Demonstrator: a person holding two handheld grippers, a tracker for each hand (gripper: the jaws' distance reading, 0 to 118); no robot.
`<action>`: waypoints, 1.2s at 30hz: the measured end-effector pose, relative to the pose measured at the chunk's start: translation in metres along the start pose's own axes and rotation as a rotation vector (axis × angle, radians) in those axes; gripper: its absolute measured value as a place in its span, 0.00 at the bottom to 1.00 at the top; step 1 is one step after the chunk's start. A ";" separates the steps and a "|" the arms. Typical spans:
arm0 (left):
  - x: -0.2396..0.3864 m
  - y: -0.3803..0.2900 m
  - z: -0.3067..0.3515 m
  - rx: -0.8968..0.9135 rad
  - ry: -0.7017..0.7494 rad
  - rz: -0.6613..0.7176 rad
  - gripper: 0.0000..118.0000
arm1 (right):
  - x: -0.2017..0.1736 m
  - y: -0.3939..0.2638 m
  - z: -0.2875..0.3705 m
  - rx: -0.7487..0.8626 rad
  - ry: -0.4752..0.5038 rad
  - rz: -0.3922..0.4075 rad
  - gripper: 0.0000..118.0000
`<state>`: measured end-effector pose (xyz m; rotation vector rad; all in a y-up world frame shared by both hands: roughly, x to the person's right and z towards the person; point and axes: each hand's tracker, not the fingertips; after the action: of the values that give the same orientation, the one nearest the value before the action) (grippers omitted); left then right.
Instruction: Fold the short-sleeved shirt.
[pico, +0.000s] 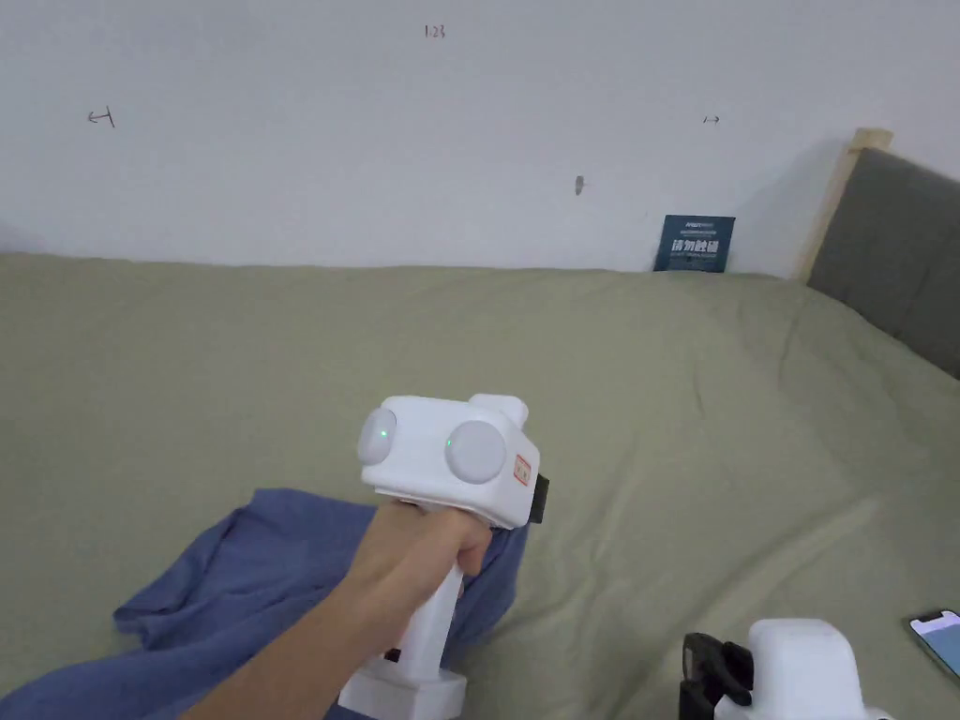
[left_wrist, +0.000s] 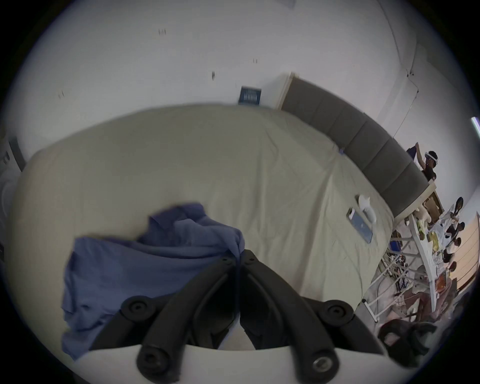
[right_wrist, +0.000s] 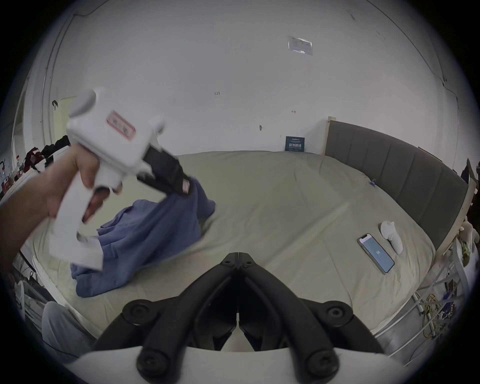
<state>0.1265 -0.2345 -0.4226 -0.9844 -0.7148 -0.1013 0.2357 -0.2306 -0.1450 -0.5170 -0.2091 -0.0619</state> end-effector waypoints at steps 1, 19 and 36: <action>-0.004 -0.007 -0.017 -0.045 0.021 0.009 0.00 | 0.002 -0.001 -0.002 -0.005 -0.005 -0.002 0.02; -0.081 -0.146 0.232 0.452 0.381 0.091 0.90 | -0.011 0.013 0.027 0.080 0.047 -0.023 0.02; -0.117 -0.271 0.336 0.594 0.665 0.263 0.00 | -0.066 0.012 0.057 0.180 0.105 0.063 0.02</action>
<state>-0.2389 -0.1501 -0.1786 -0.4149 0.0159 0.0183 0.1617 -0.1913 -0.1167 -0.3400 -0.0941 -0.0089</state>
